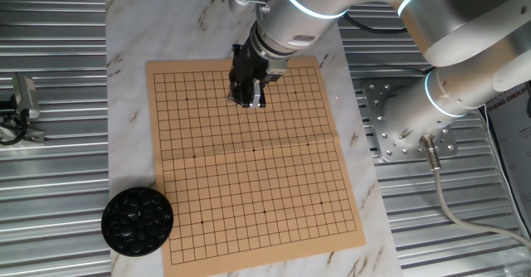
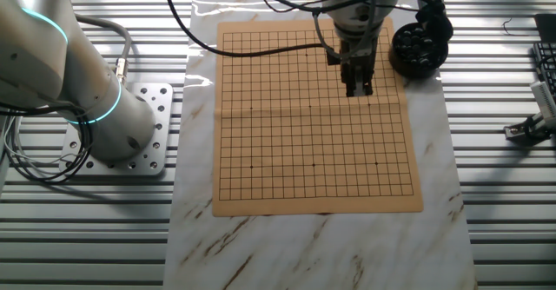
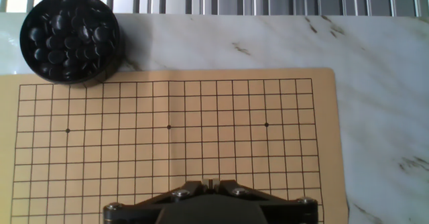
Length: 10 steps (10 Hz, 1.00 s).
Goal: Play the first move as black on the 3-4 point in the upper right corner of the Go board
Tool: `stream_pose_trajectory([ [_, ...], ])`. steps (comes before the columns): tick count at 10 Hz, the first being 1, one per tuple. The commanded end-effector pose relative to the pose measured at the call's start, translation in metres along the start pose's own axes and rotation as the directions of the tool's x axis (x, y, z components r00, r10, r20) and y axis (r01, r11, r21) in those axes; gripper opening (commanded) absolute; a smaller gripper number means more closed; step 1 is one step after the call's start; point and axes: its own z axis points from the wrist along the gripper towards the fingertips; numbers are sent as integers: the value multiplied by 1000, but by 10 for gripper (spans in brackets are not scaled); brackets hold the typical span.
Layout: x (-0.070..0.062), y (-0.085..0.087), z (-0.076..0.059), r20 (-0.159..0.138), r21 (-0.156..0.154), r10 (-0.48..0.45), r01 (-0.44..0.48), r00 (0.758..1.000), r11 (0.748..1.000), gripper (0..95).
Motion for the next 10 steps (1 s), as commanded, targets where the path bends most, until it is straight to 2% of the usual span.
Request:
stream_pose_trajectory([
  [1,0,0,0,-2,-1,-3,3,1000,1000,0],
  [5,-3,3,4,-19,5,2,-2,1000,1000,0],
  [6,-10,3,6,-26,9,4,-4,1000,1000,0],
  [7,-26,3,11,-32,8,4,-4,999,1000,0],
  [8,-34,3,14,-36,8,2,-2,999,1000,0],
  [10,-75,12,24,-47,7,2,-2,999,1000,0],
])
